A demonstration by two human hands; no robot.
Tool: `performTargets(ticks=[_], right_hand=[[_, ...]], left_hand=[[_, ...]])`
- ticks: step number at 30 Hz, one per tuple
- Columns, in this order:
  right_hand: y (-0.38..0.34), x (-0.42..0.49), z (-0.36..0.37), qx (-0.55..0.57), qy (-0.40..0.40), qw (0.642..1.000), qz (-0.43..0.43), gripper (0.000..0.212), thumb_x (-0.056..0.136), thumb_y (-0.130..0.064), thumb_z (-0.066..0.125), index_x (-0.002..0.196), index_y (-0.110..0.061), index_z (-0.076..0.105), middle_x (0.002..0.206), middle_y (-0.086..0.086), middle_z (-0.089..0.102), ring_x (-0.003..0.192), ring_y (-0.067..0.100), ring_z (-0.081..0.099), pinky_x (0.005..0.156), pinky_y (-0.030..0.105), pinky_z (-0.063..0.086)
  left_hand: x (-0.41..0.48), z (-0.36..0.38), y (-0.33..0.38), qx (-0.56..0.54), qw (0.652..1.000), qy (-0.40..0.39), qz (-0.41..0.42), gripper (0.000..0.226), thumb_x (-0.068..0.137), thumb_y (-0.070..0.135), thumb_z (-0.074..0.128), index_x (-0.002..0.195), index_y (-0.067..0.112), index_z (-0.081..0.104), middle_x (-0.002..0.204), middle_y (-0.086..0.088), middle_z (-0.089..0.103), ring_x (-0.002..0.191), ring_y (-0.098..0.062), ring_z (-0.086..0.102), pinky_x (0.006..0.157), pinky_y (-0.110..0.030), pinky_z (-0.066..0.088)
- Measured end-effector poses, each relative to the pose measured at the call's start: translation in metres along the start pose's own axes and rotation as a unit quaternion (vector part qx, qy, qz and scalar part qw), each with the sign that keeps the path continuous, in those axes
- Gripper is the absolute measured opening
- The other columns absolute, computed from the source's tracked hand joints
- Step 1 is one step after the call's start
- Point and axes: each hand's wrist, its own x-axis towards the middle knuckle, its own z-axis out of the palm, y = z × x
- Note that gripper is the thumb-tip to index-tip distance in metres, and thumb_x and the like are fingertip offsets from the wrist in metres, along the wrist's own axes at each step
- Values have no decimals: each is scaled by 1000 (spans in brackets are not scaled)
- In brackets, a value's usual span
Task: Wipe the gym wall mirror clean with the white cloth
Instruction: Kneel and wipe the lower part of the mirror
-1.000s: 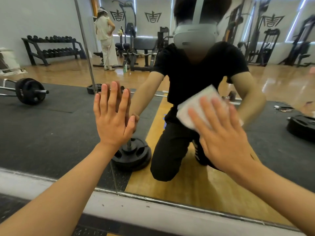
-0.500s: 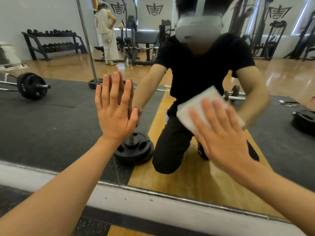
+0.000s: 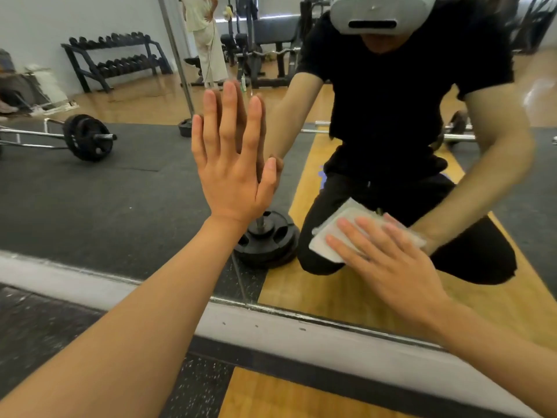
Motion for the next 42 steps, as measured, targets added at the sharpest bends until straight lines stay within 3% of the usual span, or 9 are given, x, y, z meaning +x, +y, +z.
performTargets(ticks=[6, 12, 15, 18, 20, 23, 26, 38, 42], right_hand=[[-31, 65, 7, 3, 99, 988, 122, 62, 112, -29, 47, 168, -17, 21, 175, 14, 6, 161, 35, 4, 131, 51, 2], [-112, -23, 56, 34, -112, 989, -86, 105, 86, -13, 63, 168, -16, -1, 177, 8, -5, 162, 28, -9, 129, 46, -15], [-107, -4, 53, 32, -73, 994, -78, 97, 90, -14, 60, 168, -14, 2, 176, 9, -6, 162, 27, -8, 130, 45, -14], [-104, 43, 44, 72, -3, 997, -11, 70, 101, -10, 34, 168, -17, 17, 176, 9, -3, 162, 27, -2, 131, 44, -7], [-115, 58, 46, 63, 7, 998, -7, 68, 103, -7, 24, 169, -17, 10, 175, 11, -11, 161, 31, -9, 131, 47, -8], [-148, 37, 64, 29, -48, 995, -76, 76, 100, -11, 25, 166, -11, -13, 172, 14, -24, 157, 35, -27, 126, 51, -21], [-163, 2, 80, 44, -110, 985, -123, 87, 102, -20, 41, 164, -9, -19, 171, 13, -28, 156, 35, -31, 122, 51, -28], [-68, -148, 77, 84, -120, 980, -136, 104, 76, 1, 60, 168, -14, 13, 175, 5, 17, 162, 24, 9, 131, 39, -3], [-73, -144, 75, 98, -148, 975, -130, 108, 77, 1, 67, 168, -15, 11, 174, 5, 20, 162, 23, 7, 131, 40, -4]], left_hand=[[0, -1, 1, 3, 1000, -6, -3, 66, 108, 49, 16, 154, 6, 37, 157, -36, 42, 150, -50, 30, 126, -62, 24], [0, 1, 0, 9, 1000, 0, 1, 67, 107, 48, 17, 153, 5, 40, 156, -36, 43, 149, -51, 33, 123, -64, 27], [0, 0, 1, 7, 1000, 2, -3, 66, 106, 46, 19, 152, 5, 42, 155, -36, 45, 148, -52, 34, 122, -64, 28], [1, -1, 0, 16, 1000, 2, -3, 66, 106, 46, 20, 152, 5, 42, 154, -36, 46, 147, -52, 35, 122, -64, 29], [2, -2, 0, 15, 1000, -1, -6, 68, 106, 46, 20, 152, 3, 46, 154, -36, 46, 147, -52, 35, 122, -65, 29], [2, -3, 0, 22, 1000, -5, -11, 72, 106, 47, 19, 149, 0, 52, 154, -37, 46, 147, -51, 35, 121, -65, 30], [1, -4, 0, 27, 1000, -9, -6, 73, 106, 48, 18, 150, 0, 50, 154, -37, 45, 147, -52, 36, 122, -64, 28], [1, -1, 0, 26, 1000, 6, -3, 71, 105, 47, 20, 151, 1, 47, 153, -39, 46, 145, -56, 37, 125, -61, 25], [0, 0, -1, 34, 999, 6, -3, 73, 106, 48, 18, 149, -1, 50, 152, -38, 46, 145, -55, 37, 123, -63, 28]])
